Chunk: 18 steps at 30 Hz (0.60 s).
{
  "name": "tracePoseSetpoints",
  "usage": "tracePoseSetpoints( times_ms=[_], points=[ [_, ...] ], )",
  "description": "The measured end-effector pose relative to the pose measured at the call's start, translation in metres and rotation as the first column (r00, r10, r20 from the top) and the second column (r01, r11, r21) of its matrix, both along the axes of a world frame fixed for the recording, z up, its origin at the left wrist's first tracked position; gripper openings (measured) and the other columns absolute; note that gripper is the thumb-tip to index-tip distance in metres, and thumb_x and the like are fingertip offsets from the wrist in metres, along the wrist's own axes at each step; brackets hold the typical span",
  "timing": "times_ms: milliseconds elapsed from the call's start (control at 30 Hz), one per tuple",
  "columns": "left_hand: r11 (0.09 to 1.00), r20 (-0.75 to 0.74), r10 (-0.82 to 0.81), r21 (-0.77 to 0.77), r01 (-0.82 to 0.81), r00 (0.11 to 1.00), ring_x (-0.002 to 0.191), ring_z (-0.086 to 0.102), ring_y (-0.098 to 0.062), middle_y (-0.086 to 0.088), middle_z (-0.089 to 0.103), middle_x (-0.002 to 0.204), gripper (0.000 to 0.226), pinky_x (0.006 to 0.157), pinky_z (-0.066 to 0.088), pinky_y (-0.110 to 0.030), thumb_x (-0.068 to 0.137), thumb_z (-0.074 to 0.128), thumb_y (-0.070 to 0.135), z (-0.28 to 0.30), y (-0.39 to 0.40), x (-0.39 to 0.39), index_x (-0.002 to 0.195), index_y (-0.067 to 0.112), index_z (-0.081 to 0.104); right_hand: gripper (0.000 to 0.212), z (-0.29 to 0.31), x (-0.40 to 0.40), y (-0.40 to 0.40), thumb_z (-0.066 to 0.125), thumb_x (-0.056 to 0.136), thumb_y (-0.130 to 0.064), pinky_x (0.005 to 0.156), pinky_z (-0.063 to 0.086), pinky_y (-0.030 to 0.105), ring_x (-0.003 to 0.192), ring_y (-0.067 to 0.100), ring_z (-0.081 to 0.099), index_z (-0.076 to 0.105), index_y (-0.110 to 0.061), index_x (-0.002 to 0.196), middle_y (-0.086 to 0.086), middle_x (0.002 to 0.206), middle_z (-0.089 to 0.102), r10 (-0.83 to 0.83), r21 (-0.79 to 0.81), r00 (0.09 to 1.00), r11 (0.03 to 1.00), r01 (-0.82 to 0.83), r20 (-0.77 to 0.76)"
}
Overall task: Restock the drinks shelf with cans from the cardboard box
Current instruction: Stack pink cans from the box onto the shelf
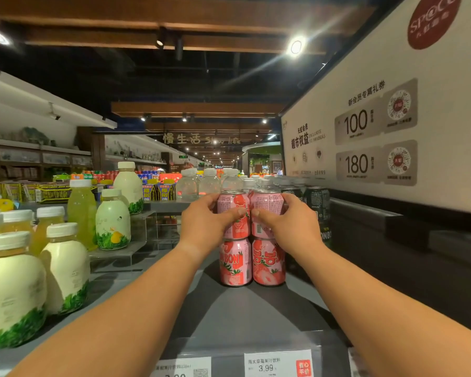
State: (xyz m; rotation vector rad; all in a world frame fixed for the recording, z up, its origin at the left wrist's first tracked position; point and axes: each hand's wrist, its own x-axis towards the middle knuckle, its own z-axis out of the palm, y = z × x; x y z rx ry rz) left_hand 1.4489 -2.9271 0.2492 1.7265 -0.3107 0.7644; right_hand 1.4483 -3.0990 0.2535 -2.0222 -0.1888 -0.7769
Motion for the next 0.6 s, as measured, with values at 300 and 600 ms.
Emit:
tracePoseSetpoints(
  times_ms=[300,600],
  points=[
    [0.998,-0.044,0.052,0.028,-0.051,0.998,0.096,0.072,-0.005,0.01,0.077,0.102,0.038,0.093,0.058,-0.037,0.077,0.087,0.031,-0.002,-0.001,-0.005,0.112,0.024,0.074,0.053,-0.008,0.007,-0.004,0.076,0.07,-0.057,0.08,0.057,0.041,0.09,0.016,0.067,0.061,-0.028,0.112,-0.008,0.1,0.069,0.012,0.018,1.0,1.0,-0.013,0.009],
    [0.994,-0.151,0.082,0.089,-0.069,0.985,0.089,0.073,-0.001,0.009,0.077,0.102,0.033,0.082,0.059,-0.02,0.085,0.079,0.037,0.002,-0.006,-0.018,0.114,0.021,0.073,0.053,-0.011,0.008,-0.007,0.076,0.073,-0.052,0.08,0.056,0.039,0.093,0.02,0.065,0.059,-0.023,0.114,-0.004,0.102,0.068,0.036,0.016,0.999,0.999,-0.036,-0.03]
  ],
)
